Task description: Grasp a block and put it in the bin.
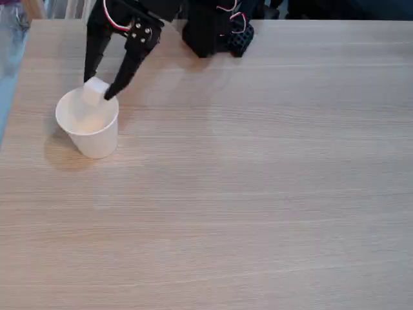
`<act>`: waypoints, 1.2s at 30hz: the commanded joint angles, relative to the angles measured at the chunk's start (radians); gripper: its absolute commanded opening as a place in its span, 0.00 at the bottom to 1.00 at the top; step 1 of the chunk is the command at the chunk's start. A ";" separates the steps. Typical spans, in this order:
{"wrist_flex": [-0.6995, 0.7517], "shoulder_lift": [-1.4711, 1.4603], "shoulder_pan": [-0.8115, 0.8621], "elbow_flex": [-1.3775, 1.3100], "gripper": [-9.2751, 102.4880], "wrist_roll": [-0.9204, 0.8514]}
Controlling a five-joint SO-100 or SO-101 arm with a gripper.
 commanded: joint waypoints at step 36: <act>-0.107 -0.141 0.055 -0.009 0.29 -0.023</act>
